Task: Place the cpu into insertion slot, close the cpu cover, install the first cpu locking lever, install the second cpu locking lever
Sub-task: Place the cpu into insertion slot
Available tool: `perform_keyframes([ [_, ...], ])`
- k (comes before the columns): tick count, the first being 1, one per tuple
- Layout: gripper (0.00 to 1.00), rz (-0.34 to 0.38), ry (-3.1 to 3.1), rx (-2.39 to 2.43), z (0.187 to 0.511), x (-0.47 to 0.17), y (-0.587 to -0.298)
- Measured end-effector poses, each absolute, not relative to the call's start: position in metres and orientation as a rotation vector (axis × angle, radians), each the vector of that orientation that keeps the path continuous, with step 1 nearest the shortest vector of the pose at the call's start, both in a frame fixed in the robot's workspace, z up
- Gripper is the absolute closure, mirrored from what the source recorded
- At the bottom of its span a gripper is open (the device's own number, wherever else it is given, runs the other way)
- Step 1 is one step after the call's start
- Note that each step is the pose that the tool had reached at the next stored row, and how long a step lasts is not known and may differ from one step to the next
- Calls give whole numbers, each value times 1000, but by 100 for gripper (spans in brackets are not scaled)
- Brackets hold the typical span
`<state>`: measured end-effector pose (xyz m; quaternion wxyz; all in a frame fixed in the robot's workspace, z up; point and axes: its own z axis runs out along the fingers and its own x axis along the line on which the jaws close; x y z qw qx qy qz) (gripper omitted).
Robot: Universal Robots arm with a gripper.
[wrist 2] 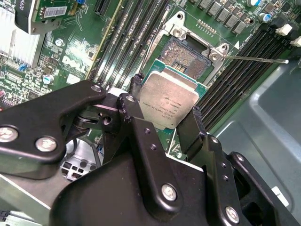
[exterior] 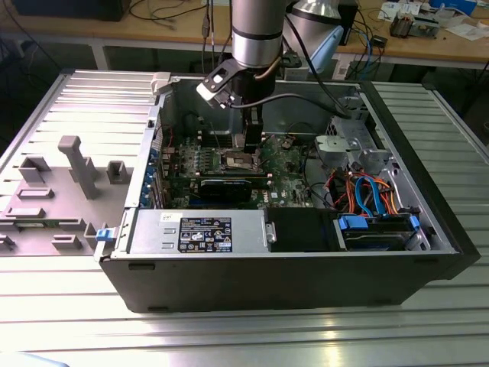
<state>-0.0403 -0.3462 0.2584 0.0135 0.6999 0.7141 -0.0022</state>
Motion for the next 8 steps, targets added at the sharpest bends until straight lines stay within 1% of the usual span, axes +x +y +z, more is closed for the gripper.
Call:
perform_keyframes([
  [8, 45, -4, 2240, 2167, 255, -40, -346],
])
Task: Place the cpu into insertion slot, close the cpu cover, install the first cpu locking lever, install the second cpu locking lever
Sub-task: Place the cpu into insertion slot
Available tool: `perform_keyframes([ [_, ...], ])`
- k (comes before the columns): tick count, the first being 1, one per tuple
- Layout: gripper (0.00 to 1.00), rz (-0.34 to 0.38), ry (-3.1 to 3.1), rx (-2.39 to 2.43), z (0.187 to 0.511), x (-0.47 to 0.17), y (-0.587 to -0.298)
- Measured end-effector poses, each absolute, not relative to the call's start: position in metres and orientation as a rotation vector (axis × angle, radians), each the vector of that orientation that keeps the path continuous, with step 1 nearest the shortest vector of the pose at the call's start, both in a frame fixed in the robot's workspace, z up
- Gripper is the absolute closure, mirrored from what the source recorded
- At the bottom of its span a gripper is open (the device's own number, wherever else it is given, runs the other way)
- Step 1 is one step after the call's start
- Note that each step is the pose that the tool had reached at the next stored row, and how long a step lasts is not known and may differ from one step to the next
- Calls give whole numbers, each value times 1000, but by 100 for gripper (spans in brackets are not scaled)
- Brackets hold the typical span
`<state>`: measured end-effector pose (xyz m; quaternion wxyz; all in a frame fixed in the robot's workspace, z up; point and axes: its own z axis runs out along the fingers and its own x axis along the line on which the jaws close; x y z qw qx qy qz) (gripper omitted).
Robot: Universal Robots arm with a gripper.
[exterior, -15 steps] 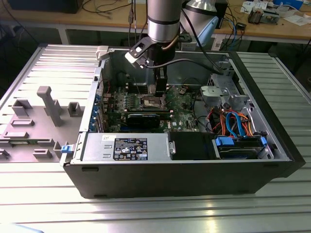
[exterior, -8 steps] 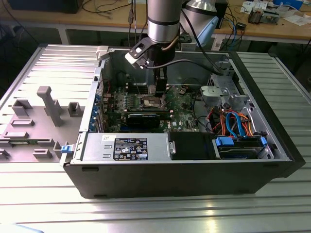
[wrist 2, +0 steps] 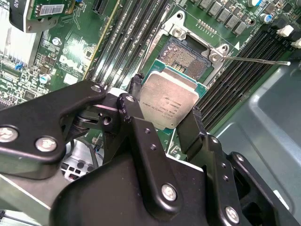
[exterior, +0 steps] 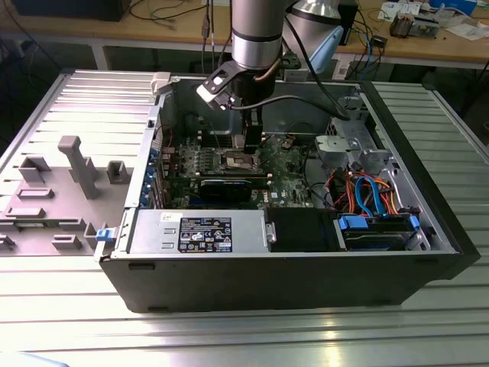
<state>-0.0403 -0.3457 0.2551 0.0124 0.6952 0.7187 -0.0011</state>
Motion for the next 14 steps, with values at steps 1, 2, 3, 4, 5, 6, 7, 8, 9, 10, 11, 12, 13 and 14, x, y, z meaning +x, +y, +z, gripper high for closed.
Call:
perform_keyframes([
  [1, 45, -3, 2245, 2162, 255, -40, -346],
  [2, 45, -3, 2249, 2157, 254, -40, -346],
  [3, 45, -3, 2251, 2156, 254, -40, -346],
  [4, 45, -3, 2251, 2156, 254, -40, -346],
  [5, 45, -3, 2251, 2156, 254, -40, -346],
  [6, 45, -3, 2251, 2156, 253, -40, -346],
  [7, 45, -3, 2251, 2156, 253, -40, -346],
  [8, 45, -3, 2251, 2156, 253, -40, -346],
  [9, 45, -3, 2251, 2156, 253, -40, -346],
  [10, 45, -3, 2251, 2156, 253, -40, -346],
  [11, 45, -3, 2251, 2156, 252, -40, -346],
  [12, 45, -3, 2251, 2156, 252, -40, -346],
  [13, 45, -3, 2251, 2156, 252, -40, -346],
  [14, 45, -2, 2251, 2156, 251, -40, -346],
])
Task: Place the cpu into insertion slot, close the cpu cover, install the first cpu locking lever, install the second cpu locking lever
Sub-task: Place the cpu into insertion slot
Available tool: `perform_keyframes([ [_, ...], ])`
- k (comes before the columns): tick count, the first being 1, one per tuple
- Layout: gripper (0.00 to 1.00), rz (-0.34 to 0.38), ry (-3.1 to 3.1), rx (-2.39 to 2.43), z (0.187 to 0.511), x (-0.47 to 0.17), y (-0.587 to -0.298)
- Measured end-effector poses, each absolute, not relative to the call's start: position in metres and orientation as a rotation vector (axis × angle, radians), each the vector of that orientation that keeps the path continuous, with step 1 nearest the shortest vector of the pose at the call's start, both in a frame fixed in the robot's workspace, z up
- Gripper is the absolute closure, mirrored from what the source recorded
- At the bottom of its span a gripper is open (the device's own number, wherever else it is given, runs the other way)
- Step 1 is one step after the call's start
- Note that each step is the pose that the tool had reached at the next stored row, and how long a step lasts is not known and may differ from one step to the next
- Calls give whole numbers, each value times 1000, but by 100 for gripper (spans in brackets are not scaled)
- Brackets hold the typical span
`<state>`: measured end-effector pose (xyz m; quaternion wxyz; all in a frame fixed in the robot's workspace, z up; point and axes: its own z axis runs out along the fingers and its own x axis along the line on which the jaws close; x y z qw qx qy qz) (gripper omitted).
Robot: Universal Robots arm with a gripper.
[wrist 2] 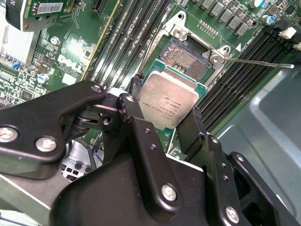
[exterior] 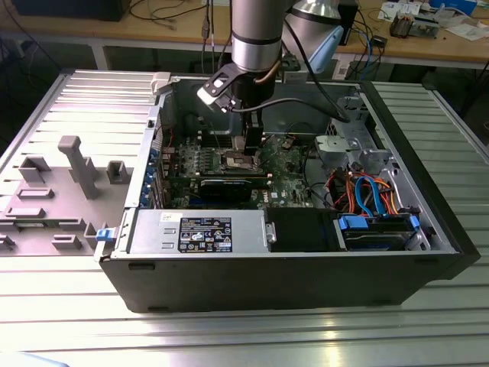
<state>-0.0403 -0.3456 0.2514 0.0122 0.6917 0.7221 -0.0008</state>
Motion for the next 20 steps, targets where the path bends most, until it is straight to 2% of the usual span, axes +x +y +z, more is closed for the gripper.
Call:
perform_keyframes([
  [20, 45, -3, 2251, 2156, 244, -40, -346],
])
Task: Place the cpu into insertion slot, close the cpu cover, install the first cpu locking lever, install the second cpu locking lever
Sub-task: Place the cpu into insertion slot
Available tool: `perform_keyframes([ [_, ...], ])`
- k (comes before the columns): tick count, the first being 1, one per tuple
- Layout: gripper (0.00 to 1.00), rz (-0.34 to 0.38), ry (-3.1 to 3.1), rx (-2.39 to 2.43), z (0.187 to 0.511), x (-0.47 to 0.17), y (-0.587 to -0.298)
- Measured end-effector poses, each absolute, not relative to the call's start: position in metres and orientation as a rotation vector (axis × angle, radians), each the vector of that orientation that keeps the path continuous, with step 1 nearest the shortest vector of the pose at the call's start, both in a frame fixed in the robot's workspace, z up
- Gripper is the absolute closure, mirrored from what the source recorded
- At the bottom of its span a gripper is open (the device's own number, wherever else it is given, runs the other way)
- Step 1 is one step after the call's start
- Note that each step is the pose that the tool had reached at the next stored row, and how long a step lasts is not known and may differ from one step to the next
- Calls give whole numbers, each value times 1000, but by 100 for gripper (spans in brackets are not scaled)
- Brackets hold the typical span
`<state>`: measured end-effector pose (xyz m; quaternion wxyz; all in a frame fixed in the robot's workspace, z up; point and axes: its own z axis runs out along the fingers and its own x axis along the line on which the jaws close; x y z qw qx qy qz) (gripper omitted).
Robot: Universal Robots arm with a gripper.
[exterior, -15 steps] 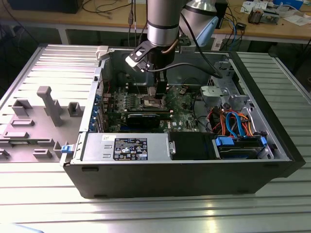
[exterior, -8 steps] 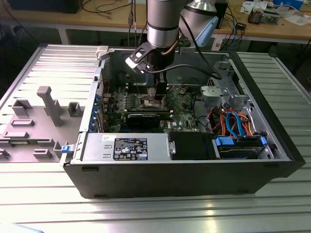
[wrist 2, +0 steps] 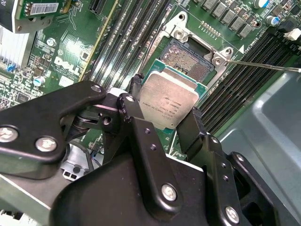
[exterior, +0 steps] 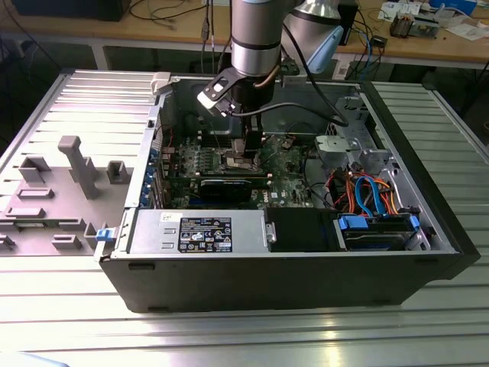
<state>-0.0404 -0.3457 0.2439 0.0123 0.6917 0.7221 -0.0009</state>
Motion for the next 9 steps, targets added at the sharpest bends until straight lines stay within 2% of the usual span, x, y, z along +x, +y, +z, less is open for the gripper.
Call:
perform_keyframes([
  [9, 45, -3, 2251, 2156, 242, -40, -346],
])
